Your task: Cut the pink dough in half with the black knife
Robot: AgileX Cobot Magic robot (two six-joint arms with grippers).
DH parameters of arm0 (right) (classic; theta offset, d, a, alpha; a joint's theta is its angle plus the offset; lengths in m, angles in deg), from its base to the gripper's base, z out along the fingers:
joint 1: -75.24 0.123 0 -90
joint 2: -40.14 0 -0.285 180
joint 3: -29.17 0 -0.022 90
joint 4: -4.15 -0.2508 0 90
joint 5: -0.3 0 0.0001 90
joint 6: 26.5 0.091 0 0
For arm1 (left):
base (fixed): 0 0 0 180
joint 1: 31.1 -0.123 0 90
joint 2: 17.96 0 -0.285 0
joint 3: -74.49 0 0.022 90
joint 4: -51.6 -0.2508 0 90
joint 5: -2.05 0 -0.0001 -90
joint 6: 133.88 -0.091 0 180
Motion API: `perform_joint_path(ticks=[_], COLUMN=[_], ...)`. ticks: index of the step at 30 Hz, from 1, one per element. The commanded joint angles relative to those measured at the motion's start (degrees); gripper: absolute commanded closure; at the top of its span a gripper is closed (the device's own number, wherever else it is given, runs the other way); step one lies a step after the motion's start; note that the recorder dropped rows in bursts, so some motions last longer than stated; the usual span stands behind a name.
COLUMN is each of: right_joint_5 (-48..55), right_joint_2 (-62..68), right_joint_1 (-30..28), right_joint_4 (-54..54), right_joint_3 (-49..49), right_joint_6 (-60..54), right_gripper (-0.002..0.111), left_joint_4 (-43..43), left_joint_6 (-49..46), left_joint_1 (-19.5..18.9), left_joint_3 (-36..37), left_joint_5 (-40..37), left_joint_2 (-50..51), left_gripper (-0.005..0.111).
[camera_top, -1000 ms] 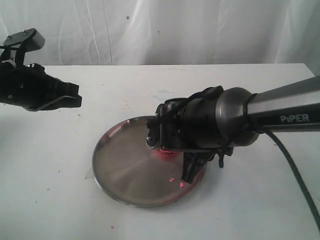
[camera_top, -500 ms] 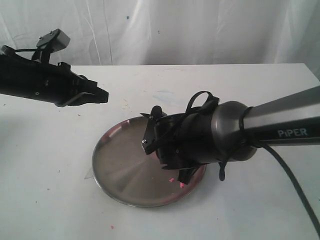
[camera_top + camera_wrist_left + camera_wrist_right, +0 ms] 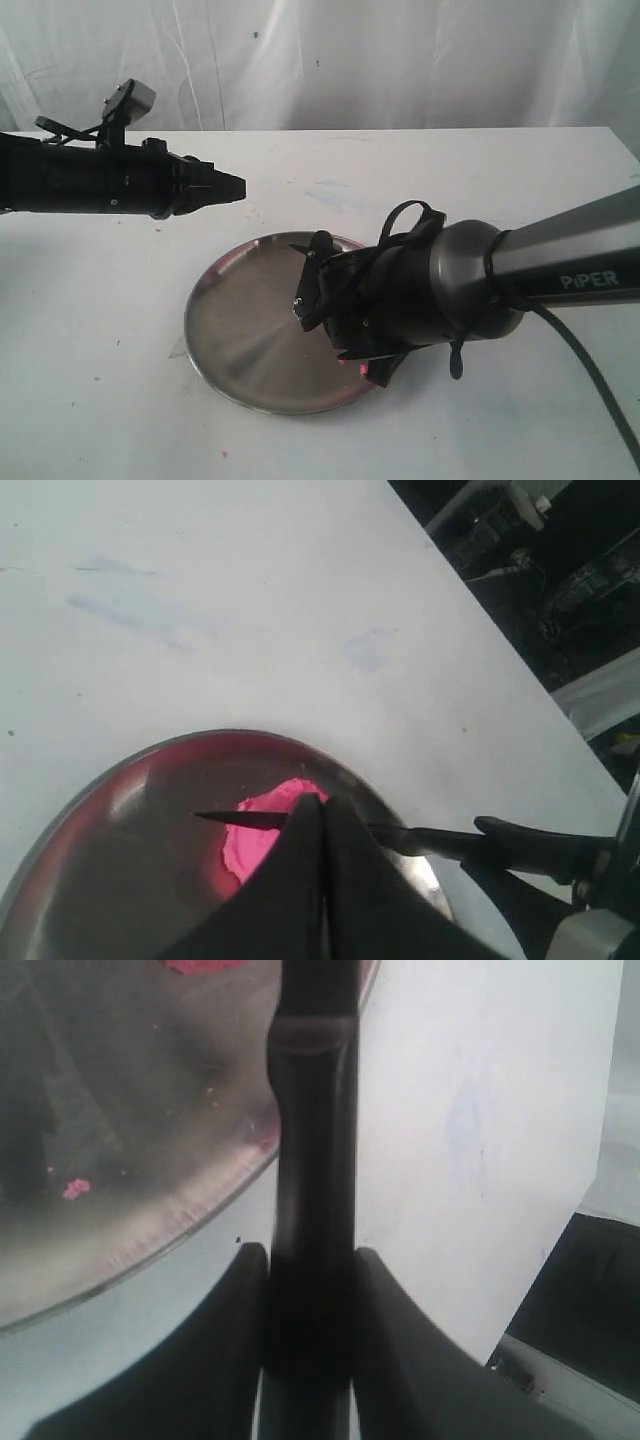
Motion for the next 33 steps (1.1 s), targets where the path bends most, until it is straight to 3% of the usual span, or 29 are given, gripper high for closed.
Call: perform_joint_path(ticks=[1, 15, 33], right_joint_5=[-0.66, -0.99, -1.22], right_joint_2=[0.41, 0.40, 0.40], right_joint_1=[0.00, 0.00, 0.00], right_joint_4=[1.13, 1.46, 1.46], right_joint_3=[-0.22, -0.22, -0.22], right_joint_6=[0.48, 0.48, 0.48], right_gripper=[0.108, 0.108, 0.108], left_joint_4=[3.97, 3.97, 3.97], left_joint_6=[-5.27, -5.77, -5.75], left_joint_1=[0.34, 7.48, 8.14], left_joint_3=[-0.31, -7.69, -12.20], left_joint_5=[-4.83, 2.92, 3.37], left_joint_2=[2.36, 8.72, 15.16], left_gripper=[0.107, 0.107, 0.107])
